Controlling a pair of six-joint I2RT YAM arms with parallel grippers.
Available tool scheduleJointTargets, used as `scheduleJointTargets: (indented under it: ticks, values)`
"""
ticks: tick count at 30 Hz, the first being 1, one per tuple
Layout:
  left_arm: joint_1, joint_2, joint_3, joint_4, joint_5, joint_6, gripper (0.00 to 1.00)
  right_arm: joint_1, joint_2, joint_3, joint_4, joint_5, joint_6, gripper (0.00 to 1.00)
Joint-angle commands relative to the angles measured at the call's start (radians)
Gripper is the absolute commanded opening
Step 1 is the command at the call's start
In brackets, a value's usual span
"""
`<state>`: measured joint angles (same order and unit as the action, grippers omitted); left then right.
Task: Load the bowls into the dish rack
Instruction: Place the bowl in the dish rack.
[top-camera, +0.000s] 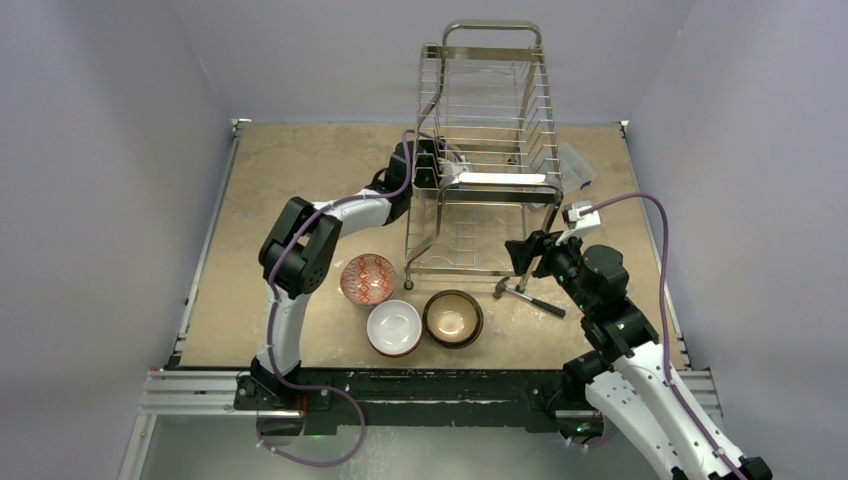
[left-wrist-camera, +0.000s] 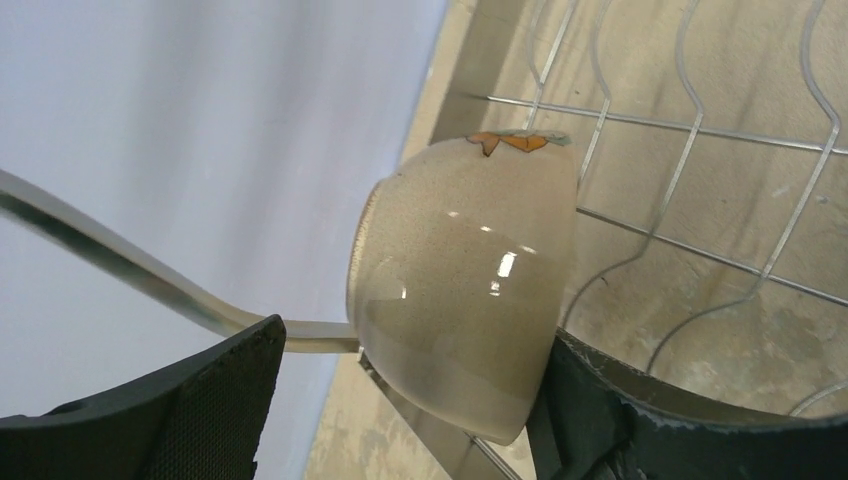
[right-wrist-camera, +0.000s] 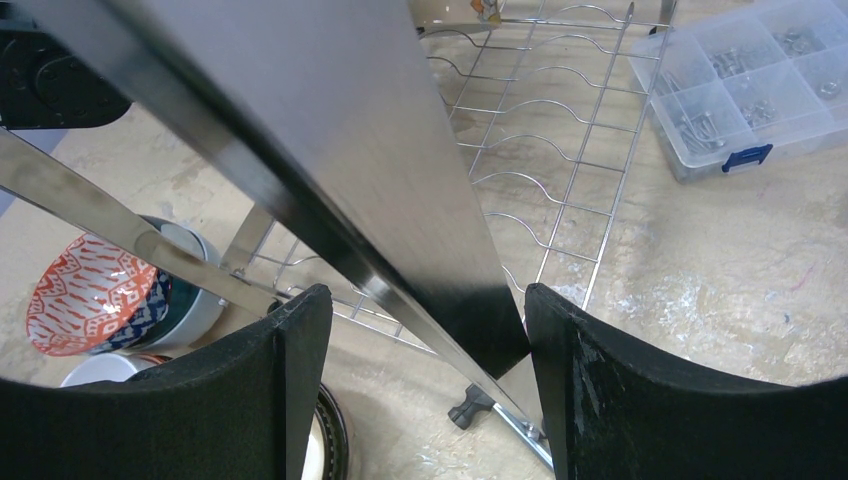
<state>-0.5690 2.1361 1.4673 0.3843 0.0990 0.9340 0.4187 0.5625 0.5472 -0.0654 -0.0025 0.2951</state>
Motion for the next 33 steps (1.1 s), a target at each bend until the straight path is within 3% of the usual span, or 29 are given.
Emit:
scheduleJointTargets:
  ticks: [1,13,23,33]
  values:
    - [-0.017,-0.094,0.005,0.144,-0.01,-0.039,0.8,0.008,-0.002,0.0,0.042,-0.071,0.007,0.73]
    - [-0.017,-0.07,0.015,0.196,-0.138,-0.042,0.76,0.009,-0.001,-0.001,0.042,-0.071,0.007,0.73]
    - [-0.016,-0.072,0.018,0.18,-0.141,-0.048,0.75,0.008,0.0,0.0,0.041,-0.071,0.007,0.73]
    - [-0.007,-0.208,-0.176,0.361,-0.244,-0.209,0.82,0.008,-0.009,0.003,0.036,-0.07,0.01,0.73]
